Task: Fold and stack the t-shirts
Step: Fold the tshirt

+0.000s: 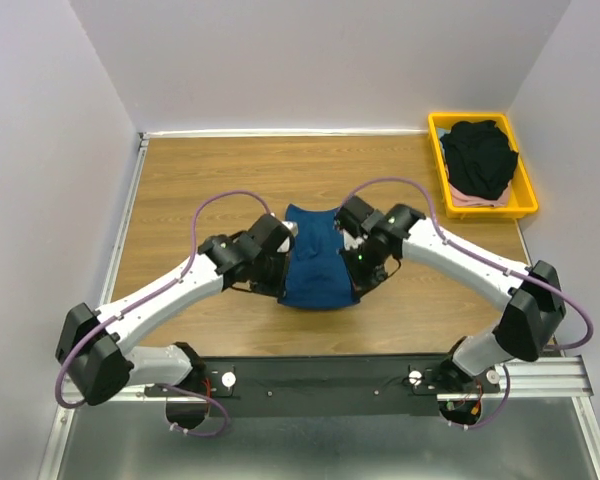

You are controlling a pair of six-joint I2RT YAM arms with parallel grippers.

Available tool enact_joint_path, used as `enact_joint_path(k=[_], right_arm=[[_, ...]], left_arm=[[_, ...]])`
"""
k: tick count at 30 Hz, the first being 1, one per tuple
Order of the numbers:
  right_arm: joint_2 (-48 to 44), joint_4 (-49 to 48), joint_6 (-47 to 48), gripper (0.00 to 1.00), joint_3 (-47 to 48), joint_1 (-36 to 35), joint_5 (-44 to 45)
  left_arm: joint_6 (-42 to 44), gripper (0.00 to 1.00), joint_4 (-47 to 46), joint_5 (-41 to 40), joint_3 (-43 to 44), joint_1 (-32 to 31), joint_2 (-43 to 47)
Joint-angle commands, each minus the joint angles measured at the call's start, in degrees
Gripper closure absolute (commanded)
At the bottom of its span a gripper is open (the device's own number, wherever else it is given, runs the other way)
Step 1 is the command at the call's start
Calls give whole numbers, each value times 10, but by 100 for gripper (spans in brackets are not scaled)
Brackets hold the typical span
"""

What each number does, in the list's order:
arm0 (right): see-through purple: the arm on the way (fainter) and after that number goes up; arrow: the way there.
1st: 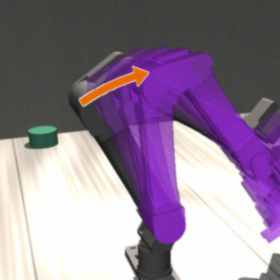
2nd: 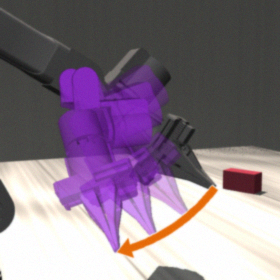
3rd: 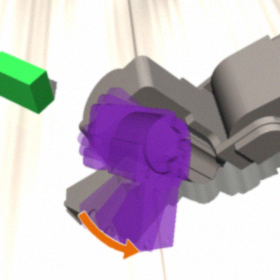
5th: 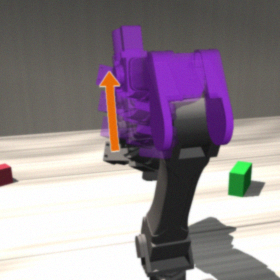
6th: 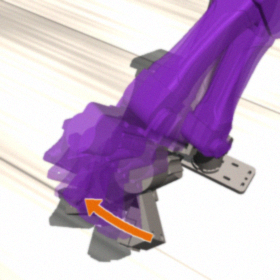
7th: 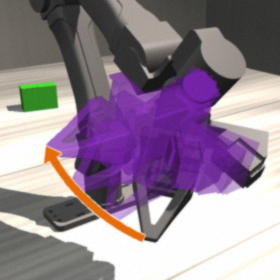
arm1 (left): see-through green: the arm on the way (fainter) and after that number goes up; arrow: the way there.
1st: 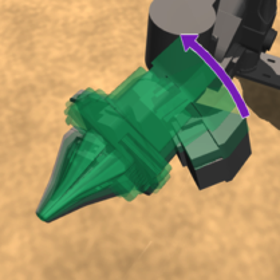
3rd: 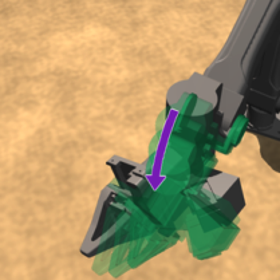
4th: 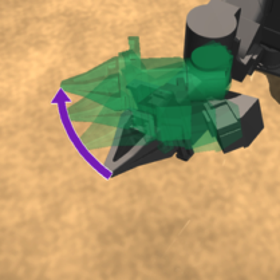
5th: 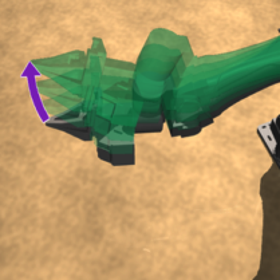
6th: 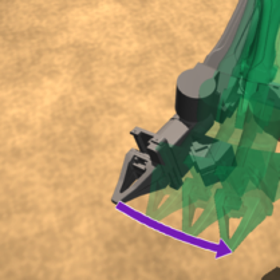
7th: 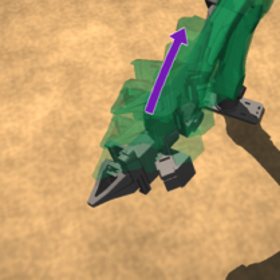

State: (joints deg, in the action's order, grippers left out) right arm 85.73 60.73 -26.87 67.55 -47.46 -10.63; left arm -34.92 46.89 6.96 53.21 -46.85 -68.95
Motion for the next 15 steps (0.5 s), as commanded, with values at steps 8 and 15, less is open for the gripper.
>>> enact_joint_path(k=[8, 15], right_arm=[[157, 127, 129, 99, 342, 169, 83], [281, 96, 144, 99, 523, 201, 56]], left_arm=[[107, 100, -60, -14, 175, 162, -130], [137, 100, -112, 20, 276, 221, -229]])
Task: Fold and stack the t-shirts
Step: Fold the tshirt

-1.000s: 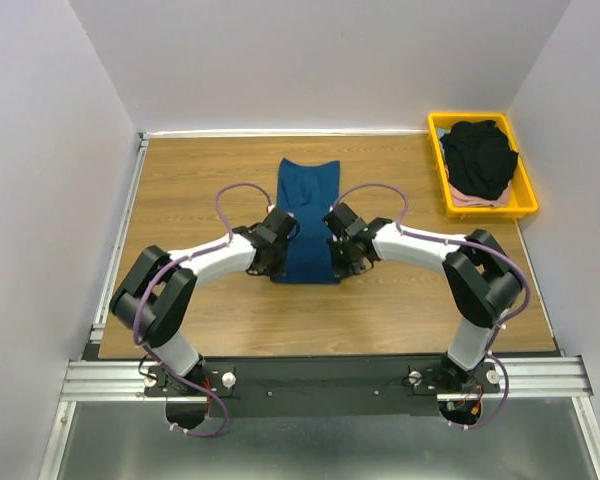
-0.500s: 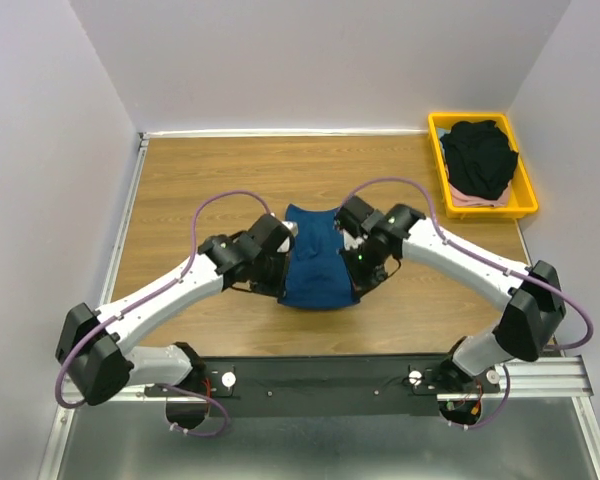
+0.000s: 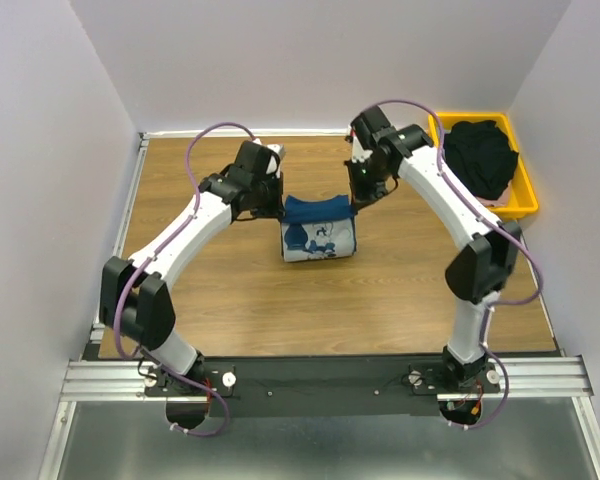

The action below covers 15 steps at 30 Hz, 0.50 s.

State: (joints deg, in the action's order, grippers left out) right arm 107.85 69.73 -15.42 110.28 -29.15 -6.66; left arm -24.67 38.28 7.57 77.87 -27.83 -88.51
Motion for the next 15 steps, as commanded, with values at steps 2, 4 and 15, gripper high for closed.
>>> enact_joint_path(k=[2, 4, 15], right_arm=[[96, 4, 32, 99, 136, 23, 14], [128, -2, 34, 99, 171, 33, 16], [227, -167, 5, 99, 147, 84, 27]], left_arm=[[37, 100, -51, 32, 42, 42, -67], [37, 100, -64, 40, 54, 59, -90], [47, 100, -173, 78, 182, 96, -283]])
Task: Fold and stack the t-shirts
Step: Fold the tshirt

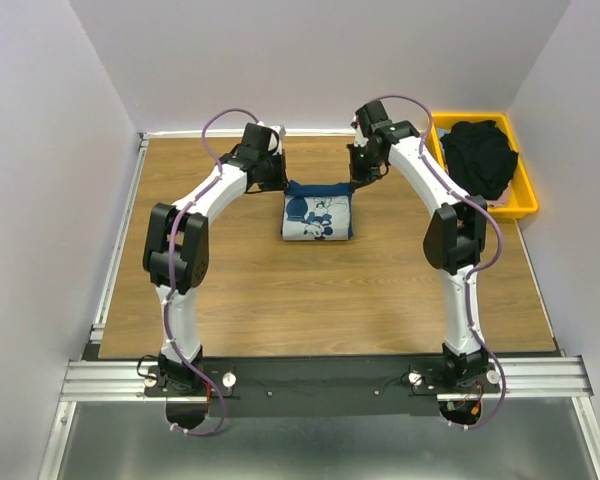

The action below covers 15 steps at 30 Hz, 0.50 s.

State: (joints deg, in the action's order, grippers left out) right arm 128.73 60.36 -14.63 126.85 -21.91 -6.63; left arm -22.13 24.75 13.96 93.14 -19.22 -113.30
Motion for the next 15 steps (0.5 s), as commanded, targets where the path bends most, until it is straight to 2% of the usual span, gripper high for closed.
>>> enact_joint_path(k=[1, 4, 8, 15], right_arm=[[18, -78, -4, 99, -22, 13, 25], [3, -81, -1, 99, -45, 13, -7], [-27, -127, 0, 99, -107, 13, -8], [-1, -178, 1, 99, -92, 15, 38]], left_arm=[[27, 100, -37, 24, 37, 10, -45], [34, 100, -31, 34, 27, 10, -37], [25, 100, -82, 6, -29, 16, -8], [12, 100, -100, 5, 8, 27, -52]])
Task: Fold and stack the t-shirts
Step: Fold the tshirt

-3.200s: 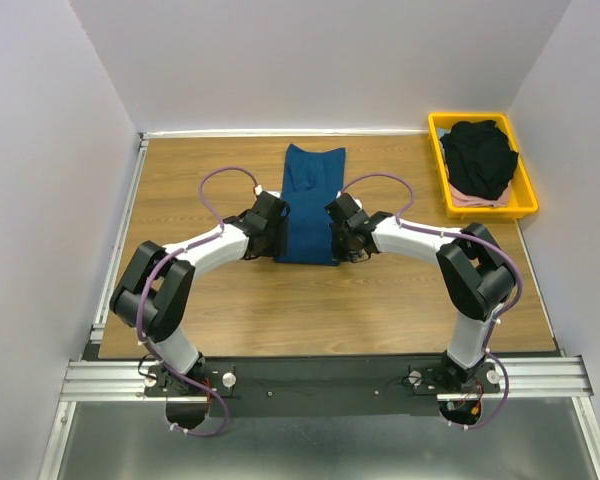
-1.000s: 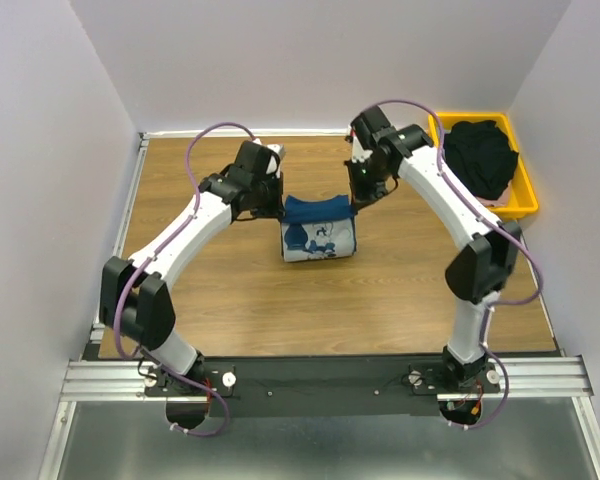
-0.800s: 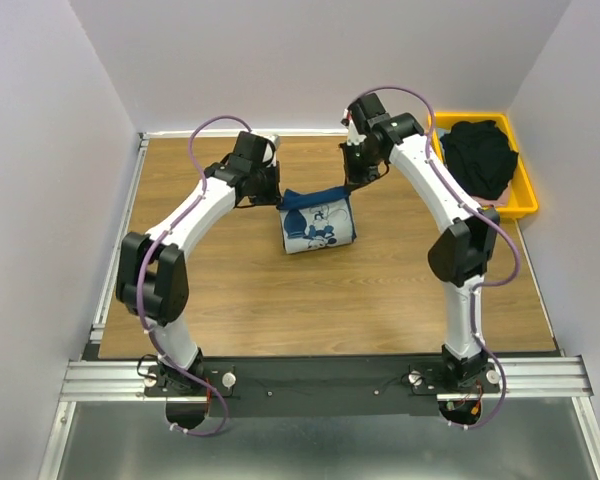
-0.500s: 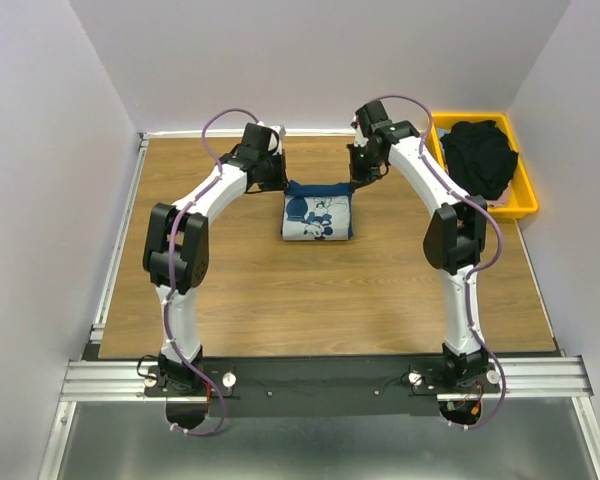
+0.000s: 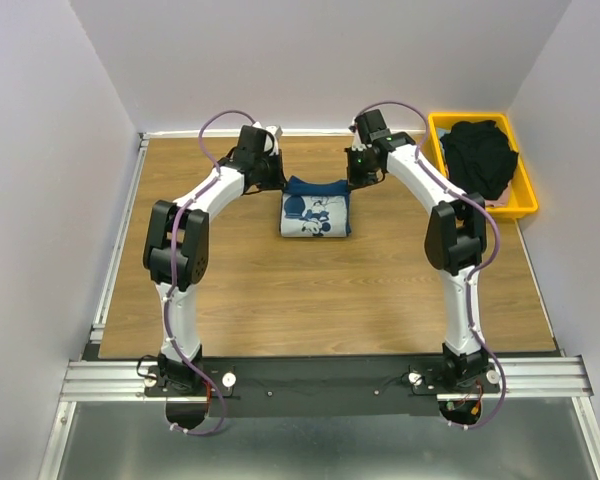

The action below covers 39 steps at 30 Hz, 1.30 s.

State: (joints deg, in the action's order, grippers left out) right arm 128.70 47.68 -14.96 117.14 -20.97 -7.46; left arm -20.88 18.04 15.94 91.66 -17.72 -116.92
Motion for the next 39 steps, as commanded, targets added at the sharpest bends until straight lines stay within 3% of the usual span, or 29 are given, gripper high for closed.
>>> enact_joint_path(k=[1, 8, 12, 16, 21, 27, 34, 39], right_arm=[[-1, -59, 4, 99, 6, 8, 48], [19, -121, -25, 99, -1, 17, 99], [52, -140, -43, 99, -2, 36, 125], [80, -143, -26, 99, 15, 43, 97], [52, -148, -9, 99, -37, 43, 25], [66, -151, 3, 99, -51, 43, -10], [-18, -151, -27, 99, -183, 42, -107], [-127, -145, -29, 99, -376, 16, -166]], left_arm=[[-1, 100, -38, -20, 23, 13, -15], [-9, 100, -111, -16, 38, 15, -54], [-6, 100, -121, -4, 102, 16, -112], [-8, 100, -107, 12, 146, 17, -162], [-19, 100, -133, 14, 72, 17, -124], [-23, 100, -116, 31, 67, 16, -142], [-33, 100, -112, 47, -113, 9, -40], [-18, 100, -105, 50, -292, -11, 97]])
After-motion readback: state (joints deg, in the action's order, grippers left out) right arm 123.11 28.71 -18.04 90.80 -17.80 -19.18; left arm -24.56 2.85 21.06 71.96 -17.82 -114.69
